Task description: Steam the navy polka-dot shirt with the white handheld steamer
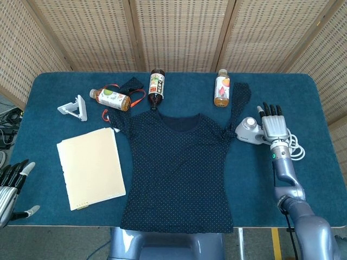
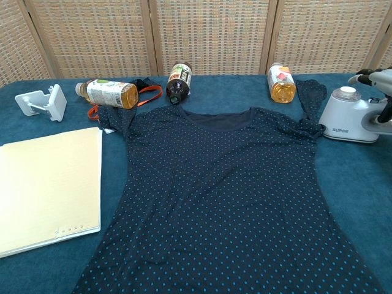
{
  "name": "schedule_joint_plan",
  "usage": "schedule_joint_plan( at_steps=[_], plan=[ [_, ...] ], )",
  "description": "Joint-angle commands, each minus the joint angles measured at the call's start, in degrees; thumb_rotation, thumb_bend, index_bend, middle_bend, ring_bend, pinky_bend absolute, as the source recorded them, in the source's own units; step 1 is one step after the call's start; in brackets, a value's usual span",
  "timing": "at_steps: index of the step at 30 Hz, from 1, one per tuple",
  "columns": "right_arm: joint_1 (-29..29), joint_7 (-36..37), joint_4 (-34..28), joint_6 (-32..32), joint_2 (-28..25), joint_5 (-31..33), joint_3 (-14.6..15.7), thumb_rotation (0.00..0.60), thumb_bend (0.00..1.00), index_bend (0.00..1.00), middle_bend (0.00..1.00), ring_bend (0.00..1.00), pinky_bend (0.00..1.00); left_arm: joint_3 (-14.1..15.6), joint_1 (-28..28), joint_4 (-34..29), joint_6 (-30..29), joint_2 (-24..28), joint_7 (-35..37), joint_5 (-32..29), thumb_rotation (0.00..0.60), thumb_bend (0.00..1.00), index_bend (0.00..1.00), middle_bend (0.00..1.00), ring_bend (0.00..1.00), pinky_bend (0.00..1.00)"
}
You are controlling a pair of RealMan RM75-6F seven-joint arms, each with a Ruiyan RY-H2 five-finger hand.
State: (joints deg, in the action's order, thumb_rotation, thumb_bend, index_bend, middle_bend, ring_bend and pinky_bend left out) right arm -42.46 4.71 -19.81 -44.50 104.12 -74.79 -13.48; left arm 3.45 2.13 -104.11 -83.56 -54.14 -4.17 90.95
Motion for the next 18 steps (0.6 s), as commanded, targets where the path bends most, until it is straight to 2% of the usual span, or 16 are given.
schedule_joint_plan(
  at_steps=[1, 9, 13, 18],
  plan=[
    [2.05, -2.36, -8.54, -3.03, -4.09, 0.57, -0.37, 0.600, 0.00, 0.00, 0.00, 0.00, 0.00, 0.21, -0.08, -0.09, -0.26, 0.27, 0.36, 0.59, 0.600, 0.00, 0.00, 0.00, 0.00, 0.00],
    [7.26, -14.50, -31.77, -7.29, -15.95, 3.19, -0.12, 0.600, 0.00, 0.00, 0.00, 0.00, 0.00, 1.15, -0.96, 0.07, -2.45, 1.19, 2.04, 3.65, 0.600, 0.00, 0.00, 0.00, 0.00, 0.00],
    [9.58, -22.07, -40.95, -9.89, -20.19, 6.78, -0.67, 0.600, 0.00, 0.00, 0.00, 0.00, 0.00, 1.83, -1.67, 0.35, -4.16, 1.65, 3.12, 5.80, 0.600, 0.00, 0.00, 0.00, 0.00, 0.00],
    [12.16, -25.23, -50.68, -12.15, -25.14, 8.90, -0.25, 0.600, 0.00, 0.00, 0.00, 0.00, 0.00, 2.53, -2.56, 0.66, -6.13, 2.06, 4.17, 7.93, 0.600, 0.00, 0.00, 0.00, 0.00, 0.00]
  ],
)
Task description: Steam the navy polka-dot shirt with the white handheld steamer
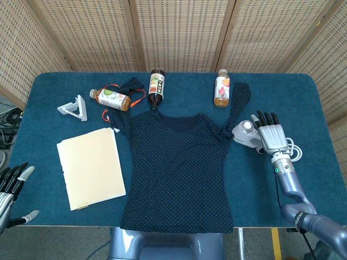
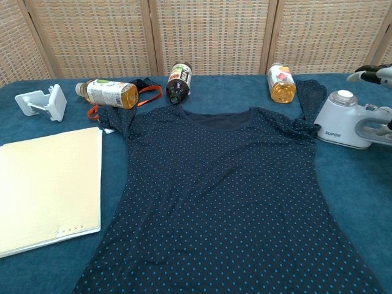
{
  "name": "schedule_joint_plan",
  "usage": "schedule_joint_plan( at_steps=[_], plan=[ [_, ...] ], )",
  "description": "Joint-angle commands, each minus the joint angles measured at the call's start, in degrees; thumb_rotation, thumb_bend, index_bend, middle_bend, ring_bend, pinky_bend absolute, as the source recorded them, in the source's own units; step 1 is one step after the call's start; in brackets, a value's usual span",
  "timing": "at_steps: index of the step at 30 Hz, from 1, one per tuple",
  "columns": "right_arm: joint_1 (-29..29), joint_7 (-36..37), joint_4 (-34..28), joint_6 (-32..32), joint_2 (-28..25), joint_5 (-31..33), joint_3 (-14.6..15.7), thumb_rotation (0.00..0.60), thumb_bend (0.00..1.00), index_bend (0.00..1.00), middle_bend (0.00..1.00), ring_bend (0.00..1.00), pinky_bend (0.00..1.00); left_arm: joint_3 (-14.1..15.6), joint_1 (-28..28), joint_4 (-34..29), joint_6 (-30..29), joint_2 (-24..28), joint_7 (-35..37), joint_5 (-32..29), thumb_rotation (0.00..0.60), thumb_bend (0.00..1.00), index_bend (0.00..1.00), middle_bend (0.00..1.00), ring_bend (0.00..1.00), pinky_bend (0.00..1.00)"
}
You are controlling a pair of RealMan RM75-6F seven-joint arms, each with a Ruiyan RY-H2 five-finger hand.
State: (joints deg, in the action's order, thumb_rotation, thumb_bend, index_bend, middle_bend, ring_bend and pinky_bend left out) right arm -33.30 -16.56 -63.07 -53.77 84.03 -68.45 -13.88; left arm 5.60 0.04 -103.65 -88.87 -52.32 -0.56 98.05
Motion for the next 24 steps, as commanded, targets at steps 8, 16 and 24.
schedule_joint_plan(
  at_steps=[8, 16, 24],
  plan=[
    [8.02, 0.29, -21.85, -9.08, -13.82, -2.39, 2.35, 0.600, 0.00, 0.00, 0.00, 0.00, 0.00, 0.91, -2.12, 1.08, -4.28, 0.46, 0.83, 3.07, 0.600, 0.00, 0.00, 0.00, 0.00, 0.00],
    [16.85, 13.72, -31.65, -23.13, -22.71, -16.17, 6.83, 0.600, 0.00, 0.00, 0.00, 0.00, 0.00, 0.36, -4.58, 0.20, -6.39, -0.29, -4.18, 0.47, 0.600, 0.00, 0.00, 0.00, 0.00, 0.00],
    [21.87, 14.30, -32.11, -31.43, -22.70, -21.64, 9.74, 0.600, 0.00, 0.00, 0.00, 0.00, 0.00, 0.63, -4.78, 1.06, -6.48, 0.01, -2.87, 1.32, 0.600, 0.00, 0.00, 0.00, 0.00, 0.00]
  ],
)
